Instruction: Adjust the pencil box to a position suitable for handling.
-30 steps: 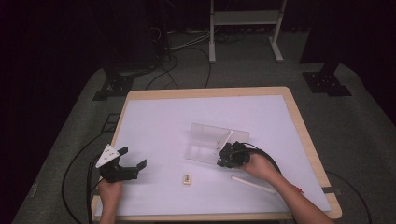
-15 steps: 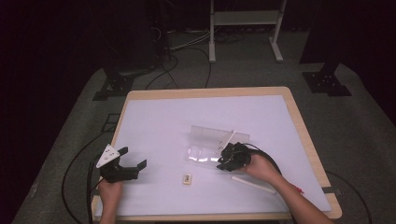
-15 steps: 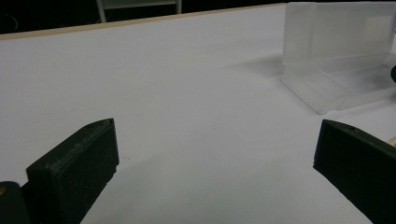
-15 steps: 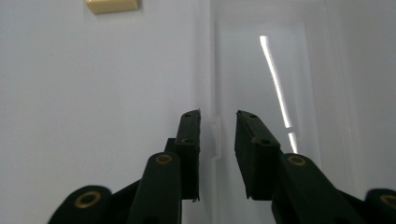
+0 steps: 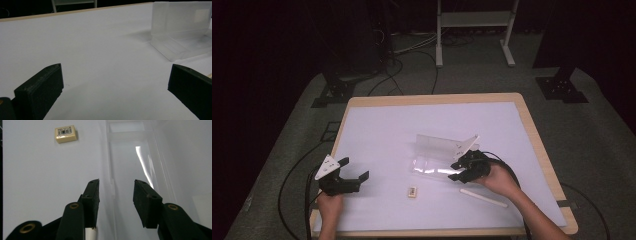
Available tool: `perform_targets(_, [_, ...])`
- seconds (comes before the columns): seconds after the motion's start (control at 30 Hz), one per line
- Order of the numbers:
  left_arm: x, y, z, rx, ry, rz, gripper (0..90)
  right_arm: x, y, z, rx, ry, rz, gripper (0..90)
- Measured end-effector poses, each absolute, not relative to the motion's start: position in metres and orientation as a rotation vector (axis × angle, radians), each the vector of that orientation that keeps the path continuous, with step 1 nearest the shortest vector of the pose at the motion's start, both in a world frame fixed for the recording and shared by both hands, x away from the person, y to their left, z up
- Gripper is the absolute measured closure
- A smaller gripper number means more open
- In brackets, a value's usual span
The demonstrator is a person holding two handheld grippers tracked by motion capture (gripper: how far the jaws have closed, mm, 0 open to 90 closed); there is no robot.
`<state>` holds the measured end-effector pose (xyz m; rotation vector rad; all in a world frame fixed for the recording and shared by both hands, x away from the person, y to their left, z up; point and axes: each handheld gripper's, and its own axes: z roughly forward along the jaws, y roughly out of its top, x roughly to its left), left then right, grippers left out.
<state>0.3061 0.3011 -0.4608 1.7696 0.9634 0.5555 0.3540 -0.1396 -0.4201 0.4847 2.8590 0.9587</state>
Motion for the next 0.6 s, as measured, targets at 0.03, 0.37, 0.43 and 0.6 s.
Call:
perform_targets(0.03, [0.306, 0.301, -0.461, 1.769, 0.963, 0.553, 0.0, 0.353, -0.142, -0.420, 0.499, 2.857, 0.969, 54.6])
perform_targets(0.37, [0.306, 0.302, -0.461, 1.769, 0.959, 0.556, 0.0, 0.346, -0.166, -0.410, 0.570, 2.802, 1.015, 46.3])
perform_targets(0.43, [0.306, 0.302, -0.461, 1.769, 0.960, 0.554, 0.0, 0.344, -0.173, -0.408, 0.577, 2.790, 1.031, 45.7])
perform_targets(0.6, [0.306, 0.302, -0.461, 1.768, 0.959, 0.554, 0.0, 0.338, -0.185, -0.403, 0.622, 2.761, 1.041, 43.8])
